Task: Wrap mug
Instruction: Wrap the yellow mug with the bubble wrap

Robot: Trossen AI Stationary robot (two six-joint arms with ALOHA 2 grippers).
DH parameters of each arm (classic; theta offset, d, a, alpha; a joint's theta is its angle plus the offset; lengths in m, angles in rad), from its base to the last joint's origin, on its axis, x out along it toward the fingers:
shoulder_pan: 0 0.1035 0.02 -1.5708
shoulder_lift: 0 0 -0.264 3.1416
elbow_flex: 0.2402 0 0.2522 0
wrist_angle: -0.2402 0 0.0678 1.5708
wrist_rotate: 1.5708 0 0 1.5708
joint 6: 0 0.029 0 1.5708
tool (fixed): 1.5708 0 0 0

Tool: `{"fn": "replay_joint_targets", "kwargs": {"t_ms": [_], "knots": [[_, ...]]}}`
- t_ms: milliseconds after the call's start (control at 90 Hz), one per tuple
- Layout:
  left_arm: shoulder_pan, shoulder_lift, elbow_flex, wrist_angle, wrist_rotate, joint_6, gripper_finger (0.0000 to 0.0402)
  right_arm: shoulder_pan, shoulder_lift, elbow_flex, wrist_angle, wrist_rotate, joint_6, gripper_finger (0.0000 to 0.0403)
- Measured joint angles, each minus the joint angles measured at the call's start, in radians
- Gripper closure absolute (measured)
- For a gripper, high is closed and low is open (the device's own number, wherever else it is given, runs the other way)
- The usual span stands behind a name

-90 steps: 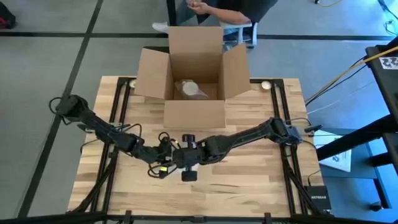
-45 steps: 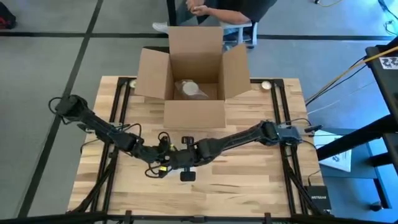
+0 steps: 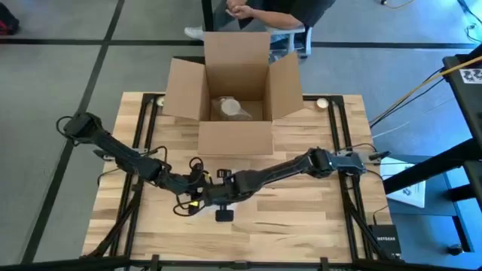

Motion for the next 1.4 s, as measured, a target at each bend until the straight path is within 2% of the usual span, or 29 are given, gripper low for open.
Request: {"fn": "replay_joint_targets", "kwargs": {"t_ms": [289, 722, 900, 1211, 1400], "knots": [[-0.01, 0.074, -0.007, 0.059, -0.022, 0.047, 0.0279, -0.001, -0.019, -0.001, -0.041, -0.038, -0.001, 0.0402], [-0.009, 0.074, -0.006, 0.052, -0.034, 0.043, 0.0279, -0.001, -0.199, 0.002, -0.128, -0.039, 0.0, 0.0402], [-0.009, 0.074, -0.006, 0.054, -0.034, 0.038, 0.0279, -0.001, -0.212, -0.006, -0.062, 0.037, -0.011, 0.0402], [-0.01, 0.073, -0.007, 0.043, -0.034, 0.042, 0.0279, -0.009, -0.145, -0.14, 0.107, 0.006, -0.009, 0.0402], [-0.01, 0.073, -0.008, 0.044, -0.034, 0.046, 0.0279, -0.005, -0.144, -0.19, 0.097, -0.014, 0.049, 0.0402]]}}
